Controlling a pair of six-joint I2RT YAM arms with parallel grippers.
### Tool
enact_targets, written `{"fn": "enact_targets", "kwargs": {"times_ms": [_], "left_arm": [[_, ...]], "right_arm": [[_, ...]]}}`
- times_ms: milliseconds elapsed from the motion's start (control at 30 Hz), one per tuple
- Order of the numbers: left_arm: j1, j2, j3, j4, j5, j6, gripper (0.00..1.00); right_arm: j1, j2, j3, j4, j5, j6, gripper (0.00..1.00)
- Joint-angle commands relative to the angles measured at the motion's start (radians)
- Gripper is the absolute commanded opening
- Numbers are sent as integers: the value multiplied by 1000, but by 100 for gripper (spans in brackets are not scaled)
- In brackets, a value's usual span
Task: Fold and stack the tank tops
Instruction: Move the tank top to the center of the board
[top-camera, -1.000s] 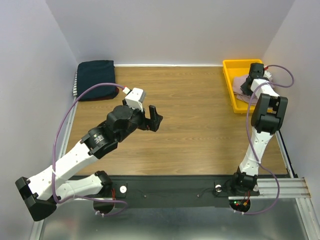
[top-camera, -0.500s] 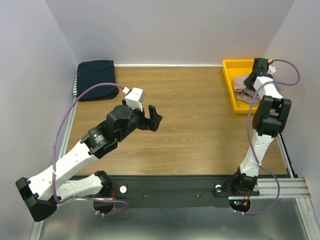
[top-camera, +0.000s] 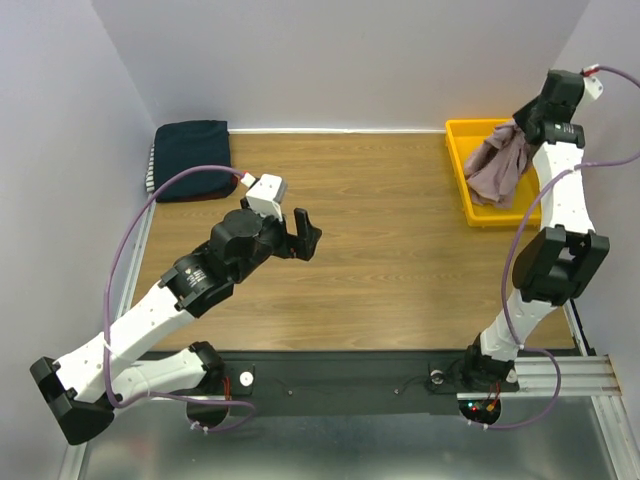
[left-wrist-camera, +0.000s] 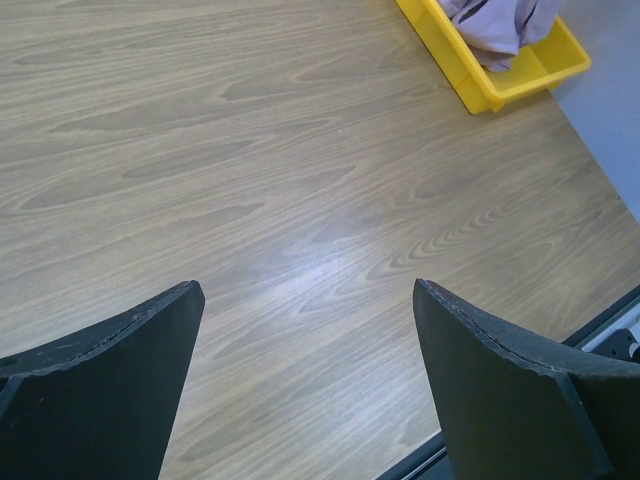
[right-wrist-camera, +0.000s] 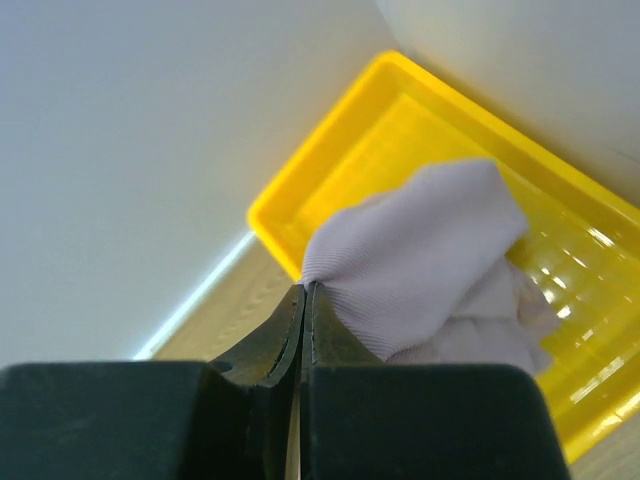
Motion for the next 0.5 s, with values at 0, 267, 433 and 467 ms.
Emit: {"fn": "enact_targets", "kwargs": {"times_ms": [0,267,433,467], "left_arm": [[8,-18,42,27,-18,7,98],[11,-10,21,78,20,-36,99],[12,3,10,108,46,-76,99],[11,6,8,115,54,-84,99]], "right_arm": [[87,-111,94,39,-49,-33,0],[375,-313,95,39,-40,-86,0],[478,-398,38,42,-103,-50,0],[506,-414,18,42,-126,-25,0]]}}
